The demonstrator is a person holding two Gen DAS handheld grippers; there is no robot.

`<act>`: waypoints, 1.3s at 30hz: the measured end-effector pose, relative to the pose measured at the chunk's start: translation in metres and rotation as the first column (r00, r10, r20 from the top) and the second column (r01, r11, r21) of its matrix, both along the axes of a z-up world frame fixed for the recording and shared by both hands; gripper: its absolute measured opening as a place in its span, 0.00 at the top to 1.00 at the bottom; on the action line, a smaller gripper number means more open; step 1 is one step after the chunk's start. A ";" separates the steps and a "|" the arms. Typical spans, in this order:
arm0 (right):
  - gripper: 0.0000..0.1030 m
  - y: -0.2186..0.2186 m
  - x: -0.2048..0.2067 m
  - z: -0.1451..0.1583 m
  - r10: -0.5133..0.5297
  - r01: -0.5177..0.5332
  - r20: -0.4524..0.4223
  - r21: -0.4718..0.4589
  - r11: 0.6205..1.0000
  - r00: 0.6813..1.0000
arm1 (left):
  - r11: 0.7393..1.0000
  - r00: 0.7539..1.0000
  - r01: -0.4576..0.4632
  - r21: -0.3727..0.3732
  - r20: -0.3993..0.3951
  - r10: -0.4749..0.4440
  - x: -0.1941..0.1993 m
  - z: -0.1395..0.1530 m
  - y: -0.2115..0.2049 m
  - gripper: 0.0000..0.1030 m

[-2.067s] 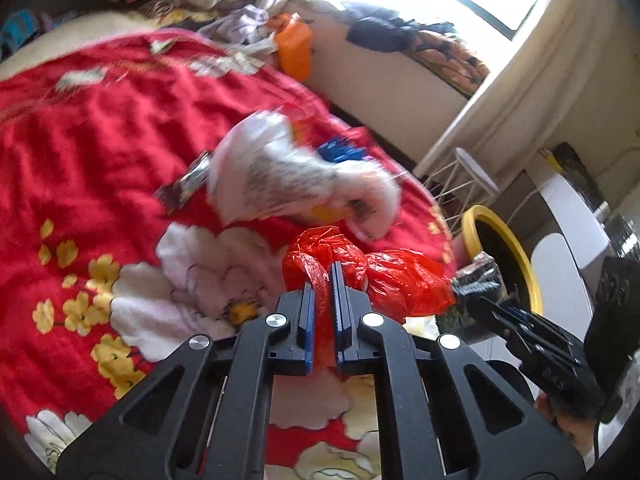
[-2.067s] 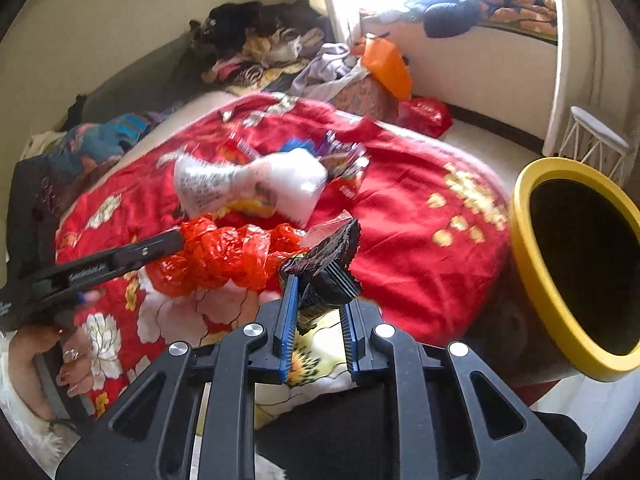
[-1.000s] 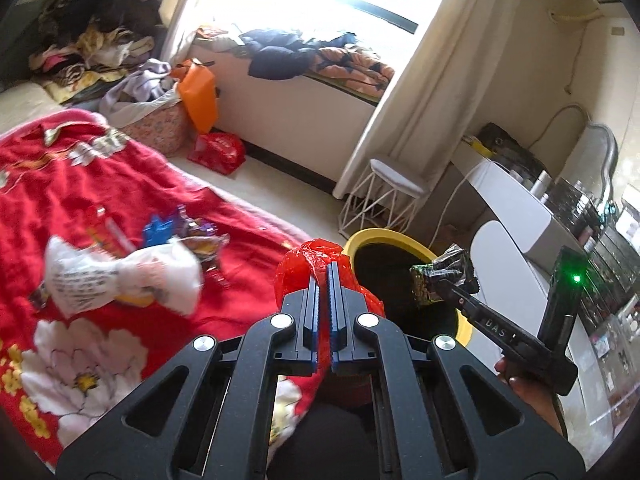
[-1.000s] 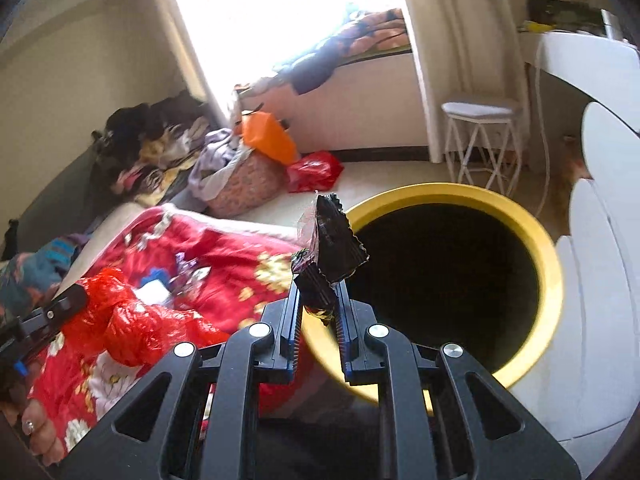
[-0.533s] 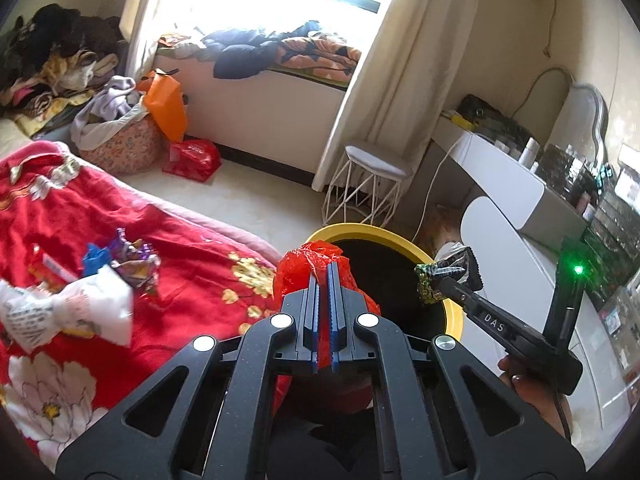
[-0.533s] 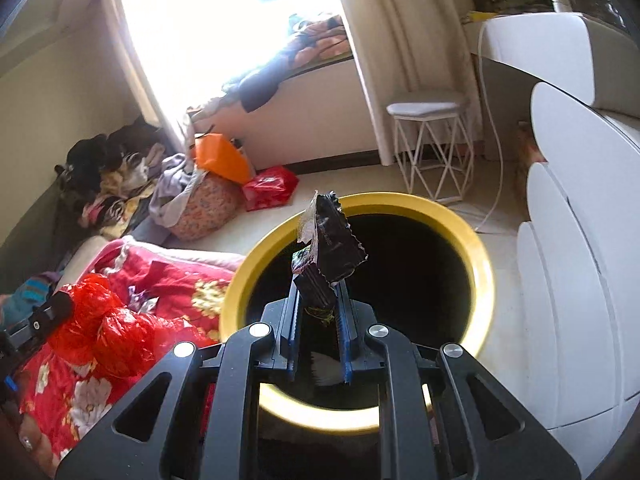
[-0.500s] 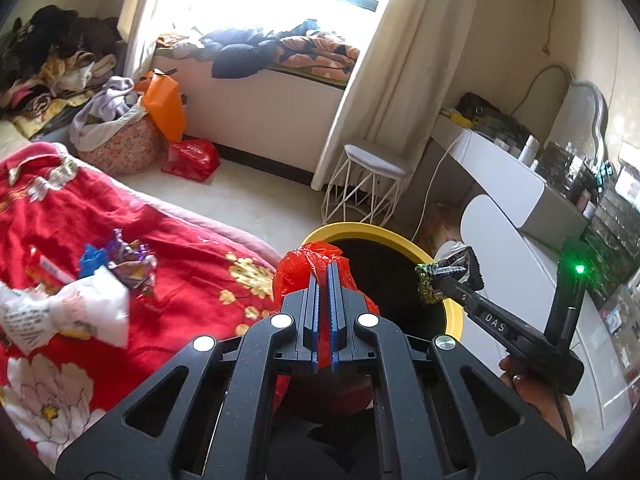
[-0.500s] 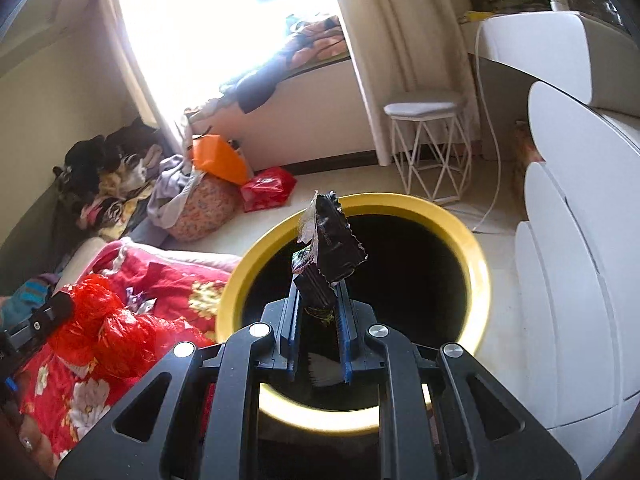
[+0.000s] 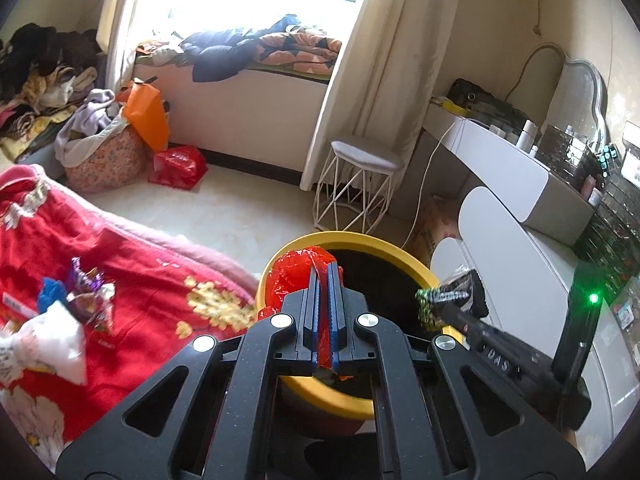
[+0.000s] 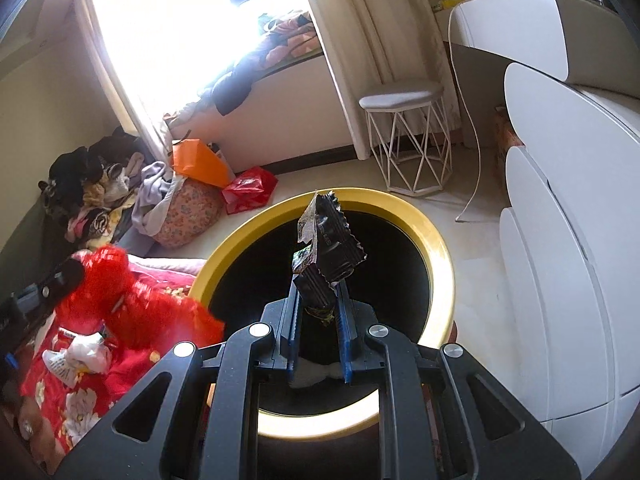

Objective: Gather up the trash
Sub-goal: 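Open both grippers to drop the red bag and wrapper into the bin, then move both open grippers back toward the remaining trash on the bedspread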

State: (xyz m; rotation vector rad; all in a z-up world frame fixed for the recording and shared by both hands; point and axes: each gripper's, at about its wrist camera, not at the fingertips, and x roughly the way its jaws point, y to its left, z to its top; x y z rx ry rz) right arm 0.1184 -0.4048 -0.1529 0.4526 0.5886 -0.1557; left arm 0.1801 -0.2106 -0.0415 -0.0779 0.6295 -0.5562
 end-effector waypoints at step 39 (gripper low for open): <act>0.26 0.098 0.001 0.037 0.219 -0.205 0.086 -0.144 0.968 0.972 | 0.964 0.953 -0.261 -0.049 0.147 0.265 -0.043 0.028 0.143 0.10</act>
